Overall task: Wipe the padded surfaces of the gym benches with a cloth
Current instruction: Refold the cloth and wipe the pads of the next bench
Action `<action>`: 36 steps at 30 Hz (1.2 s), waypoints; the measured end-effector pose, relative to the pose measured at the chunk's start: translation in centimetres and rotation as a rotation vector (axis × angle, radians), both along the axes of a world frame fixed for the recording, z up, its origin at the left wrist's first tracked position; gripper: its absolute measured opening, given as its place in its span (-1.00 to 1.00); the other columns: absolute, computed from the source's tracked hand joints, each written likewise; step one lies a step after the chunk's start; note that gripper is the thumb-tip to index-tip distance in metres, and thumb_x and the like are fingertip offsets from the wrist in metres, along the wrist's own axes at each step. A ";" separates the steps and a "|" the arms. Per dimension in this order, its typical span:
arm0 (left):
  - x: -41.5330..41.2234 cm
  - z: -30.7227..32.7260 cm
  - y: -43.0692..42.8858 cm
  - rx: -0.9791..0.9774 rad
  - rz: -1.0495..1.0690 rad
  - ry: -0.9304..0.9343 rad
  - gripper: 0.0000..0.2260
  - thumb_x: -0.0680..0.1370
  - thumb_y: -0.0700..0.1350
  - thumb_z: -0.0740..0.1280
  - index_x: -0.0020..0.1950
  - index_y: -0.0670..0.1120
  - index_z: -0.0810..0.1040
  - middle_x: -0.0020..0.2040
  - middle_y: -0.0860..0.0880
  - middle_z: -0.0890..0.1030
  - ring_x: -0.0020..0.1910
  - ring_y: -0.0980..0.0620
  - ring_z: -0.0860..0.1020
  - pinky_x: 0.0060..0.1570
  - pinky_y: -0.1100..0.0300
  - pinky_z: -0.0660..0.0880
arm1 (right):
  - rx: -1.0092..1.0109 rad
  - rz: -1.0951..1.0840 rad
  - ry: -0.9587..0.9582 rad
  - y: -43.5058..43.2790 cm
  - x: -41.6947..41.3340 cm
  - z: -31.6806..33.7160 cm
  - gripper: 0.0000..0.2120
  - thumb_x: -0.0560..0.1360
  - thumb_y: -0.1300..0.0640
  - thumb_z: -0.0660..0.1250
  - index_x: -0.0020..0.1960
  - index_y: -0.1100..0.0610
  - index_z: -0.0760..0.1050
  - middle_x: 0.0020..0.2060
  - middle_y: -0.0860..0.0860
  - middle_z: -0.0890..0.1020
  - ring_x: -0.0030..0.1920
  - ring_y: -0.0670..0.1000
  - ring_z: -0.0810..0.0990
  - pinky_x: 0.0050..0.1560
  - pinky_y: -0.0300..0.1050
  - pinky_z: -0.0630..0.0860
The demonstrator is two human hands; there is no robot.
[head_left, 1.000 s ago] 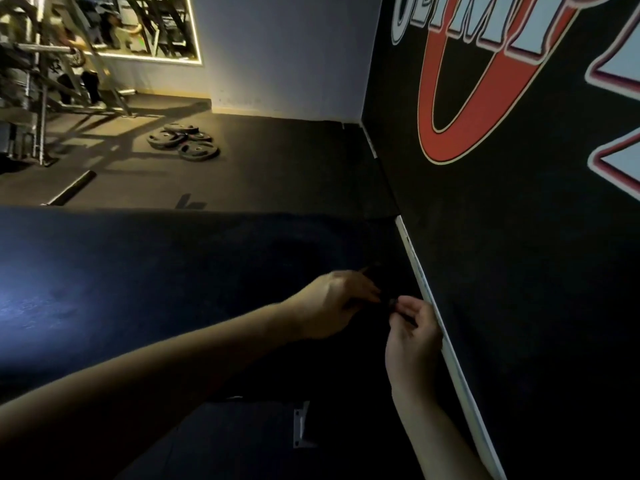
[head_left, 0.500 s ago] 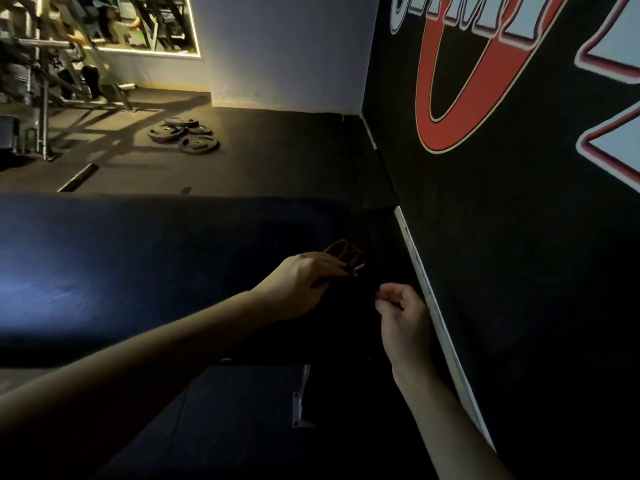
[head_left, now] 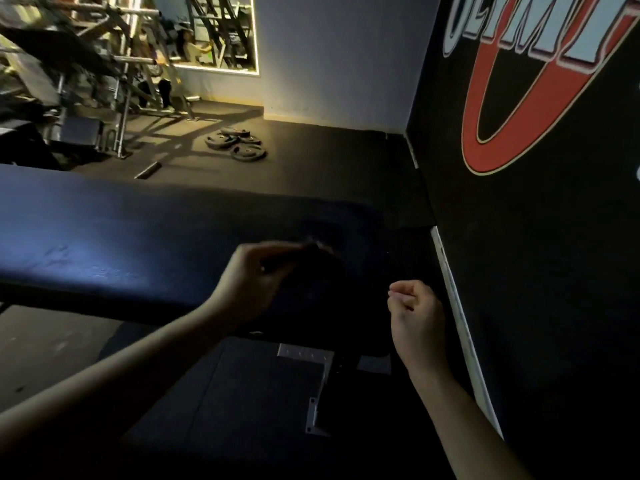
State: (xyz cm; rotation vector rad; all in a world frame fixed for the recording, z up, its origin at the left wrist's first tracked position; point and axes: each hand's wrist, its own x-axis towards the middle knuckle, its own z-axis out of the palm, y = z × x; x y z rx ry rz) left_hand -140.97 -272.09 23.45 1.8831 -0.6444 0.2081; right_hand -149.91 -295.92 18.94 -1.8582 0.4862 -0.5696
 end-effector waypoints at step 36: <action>-2.6 -4.7 -1.9 0.508 -0.174 -0.349 -0.68 0.64 0.04 0.37 0.36 -0.02 0.63 0.33 0.02 0.62 0.30 0.07 0.56 0.22 0.15 0.56 | -0.376 0.067 -0.008 1.5 -1.3 -1.4 -0.84 0.53 0.27 0.39 0.05 0.06 0.56 0.18 -0.09 0.46 0.27 -0.08 0.49 0.05 -0.45 0.35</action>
